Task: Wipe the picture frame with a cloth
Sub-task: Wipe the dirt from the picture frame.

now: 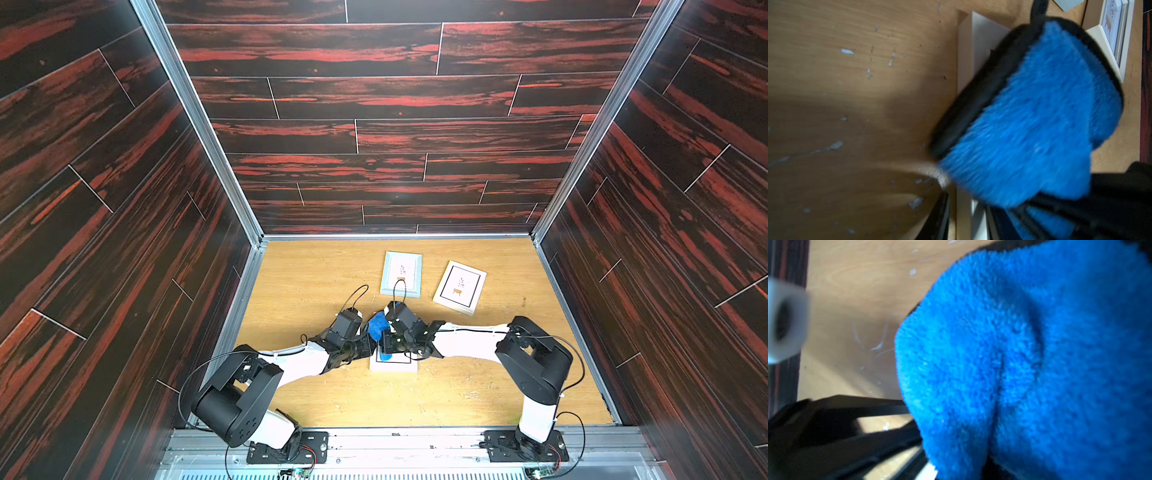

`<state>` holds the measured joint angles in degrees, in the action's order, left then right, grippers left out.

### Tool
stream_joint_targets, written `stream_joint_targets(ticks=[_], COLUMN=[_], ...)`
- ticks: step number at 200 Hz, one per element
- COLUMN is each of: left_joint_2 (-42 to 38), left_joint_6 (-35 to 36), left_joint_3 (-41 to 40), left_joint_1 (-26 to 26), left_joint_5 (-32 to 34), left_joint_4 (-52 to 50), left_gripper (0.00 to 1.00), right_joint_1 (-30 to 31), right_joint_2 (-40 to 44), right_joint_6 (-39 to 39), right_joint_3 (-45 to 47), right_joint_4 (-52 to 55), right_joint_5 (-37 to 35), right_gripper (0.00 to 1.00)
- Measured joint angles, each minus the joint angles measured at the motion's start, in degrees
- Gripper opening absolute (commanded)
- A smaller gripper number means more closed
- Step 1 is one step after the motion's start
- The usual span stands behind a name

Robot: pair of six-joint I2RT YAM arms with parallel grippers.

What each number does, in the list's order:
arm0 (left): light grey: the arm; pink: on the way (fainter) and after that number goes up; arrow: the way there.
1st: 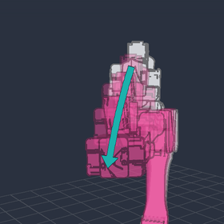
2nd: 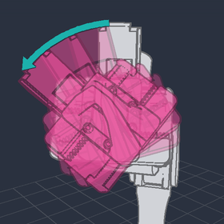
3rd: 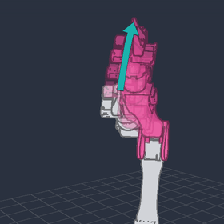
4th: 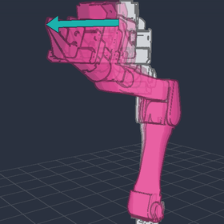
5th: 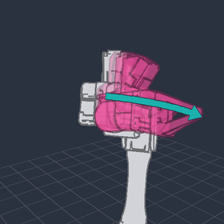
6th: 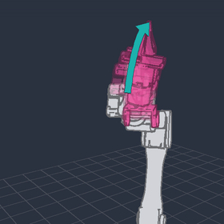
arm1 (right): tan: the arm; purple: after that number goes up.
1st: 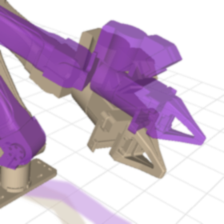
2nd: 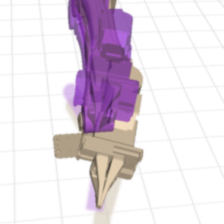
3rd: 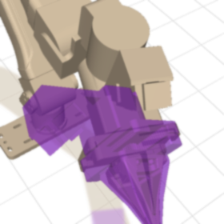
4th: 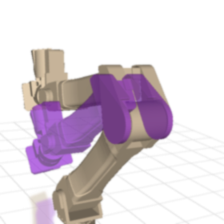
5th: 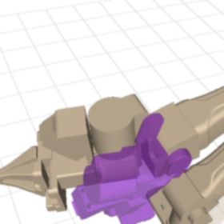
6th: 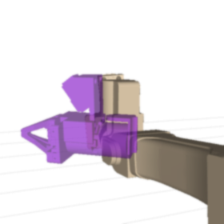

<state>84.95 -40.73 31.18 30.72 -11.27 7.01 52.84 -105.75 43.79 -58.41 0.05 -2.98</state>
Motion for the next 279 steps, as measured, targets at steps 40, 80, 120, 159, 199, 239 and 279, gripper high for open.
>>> stream_joint_targets(ticks=[40,80,120,159,199,239,279], left_joint_2=[-0.1,-0.6,-1.1,-1.1,-1.4,-1.8,-2.4], left_joint_6=[-0.1,-0.2,-0.2,-0.2,-0.2,-0.2,0.0], left_joint_3=[-0.2,-0.6,-1.0,-1.0,-1.2,-1.4,-1.4], left_joint_1=[0.0,0.1,0.1,0.1,0.1,0.1,0.1], left_joint_5=[0.0,0.4,0.8,0.8,1.1,1.4,1.5], left_joint_4=[0.3,0.2,0.3,0.2,-0.1,-0.3,-1.1], left_gripper=[0.32,0.33,0.33,0.33,0.33,0.34,0.35], right_joint_1=[-3.5,3.0,-0.1,-1.4,3.5,-0.1,-0.7], right_joint_2=[4.3,-1.1,2.5,5.4,0.4,4.0,4.7], right_joint_6=[0.3,1.0,1.4,1.4,1.6,1.5,1.3], right_joint_3=[4.8,-1.3,3.6,6.4,0.3,4.7,5.9], right_joint_4=[-0.1,-0.3,-0.5,-0.1,0.4,0.8,-0.1], right_joint_5=[0.8,1.9,1.7,0.9,0.8,-0.5,-0.6], right_gripper=[0.00,0.00,0.00,0.00,0.00,0.00,0.00])
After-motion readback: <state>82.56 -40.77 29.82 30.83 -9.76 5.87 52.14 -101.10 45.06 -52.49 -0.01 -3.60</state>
